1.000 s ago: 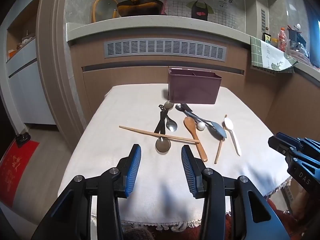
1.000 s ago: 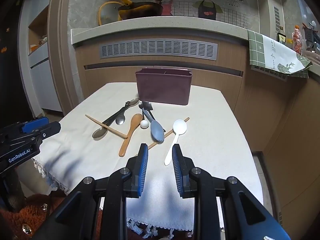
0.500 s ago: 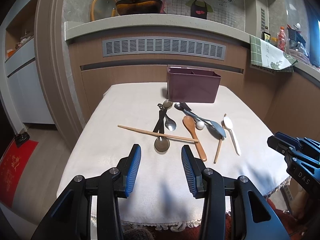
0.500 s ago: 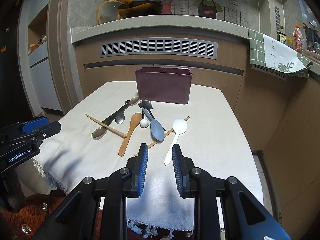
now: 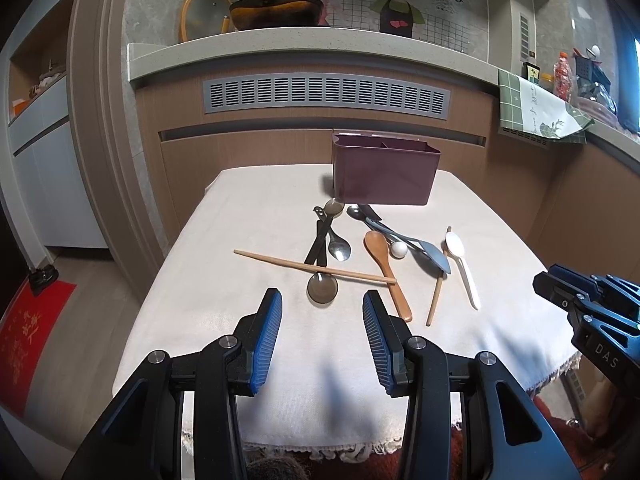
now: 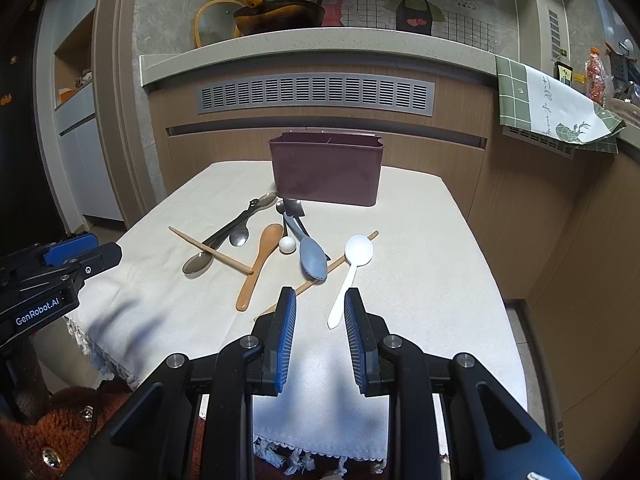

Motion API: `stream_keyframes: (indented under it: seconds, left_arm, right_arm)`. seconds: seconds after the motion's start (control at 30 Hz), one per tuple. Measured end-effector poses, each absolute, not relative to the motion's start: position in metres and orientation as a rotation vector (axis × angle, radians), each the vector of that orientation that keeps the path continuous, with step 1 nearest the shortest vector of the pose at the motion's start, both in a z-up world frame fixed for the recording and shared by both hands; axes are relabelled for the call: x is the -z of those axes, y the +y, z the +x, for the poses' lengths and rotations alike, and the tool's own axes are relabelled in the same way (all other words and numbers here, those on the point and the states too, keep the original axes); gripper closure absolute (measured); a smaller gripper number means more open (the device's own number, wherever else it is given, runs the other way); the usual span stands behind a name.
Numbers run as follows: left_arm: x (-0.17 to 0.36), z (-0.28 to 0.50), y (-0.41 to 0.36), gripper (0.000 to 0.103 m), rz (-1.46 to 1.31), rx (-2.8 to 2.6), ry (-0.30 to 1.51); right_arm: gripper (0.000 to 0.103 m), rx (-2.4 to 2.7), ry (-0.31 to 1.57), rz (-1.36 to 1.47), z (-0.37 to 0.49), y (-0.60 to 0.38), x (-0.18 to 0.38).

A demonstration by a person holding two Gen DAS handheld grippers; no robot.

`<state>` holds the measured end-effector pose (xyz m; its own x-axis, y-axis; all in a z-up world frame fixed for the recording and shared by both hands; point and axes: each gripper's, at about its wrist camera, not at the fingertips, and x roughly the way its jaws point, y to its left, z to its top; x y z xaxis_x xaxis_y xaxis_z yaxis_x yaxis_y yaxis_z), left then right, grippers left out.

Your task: Organize utensils

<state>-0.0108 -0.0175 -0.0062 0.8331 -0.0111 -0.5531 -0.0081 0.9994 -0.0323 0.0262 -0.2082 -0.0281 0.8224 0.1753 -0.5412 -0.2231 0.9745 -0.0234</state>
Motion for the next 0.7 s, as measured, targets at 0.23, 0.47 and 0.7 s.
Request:
stream_keyframes:
  seconds: [0.23,0.47,0.7]
  left_arm:
    - [0.006,-0.005,-0.015,0.060,-0.036,0.006,0.593]
    - [0.007,-0.007,-0.016,0.060,-0.035,0.006,0.594]
    - [0.006,-0.008,-0.016,0.060,-0.036,0.005,0.592]
  right_arm:
    - [0.079,-0.215,0.569,-0.088,0.026,-0.209,0.029]
    - [0.079,-0.219,0.575,-0.089,0.027,-0.209,0.030]
    - [0.079,-0.221,0.574,-0.089,0.028,-0.209,0.031]
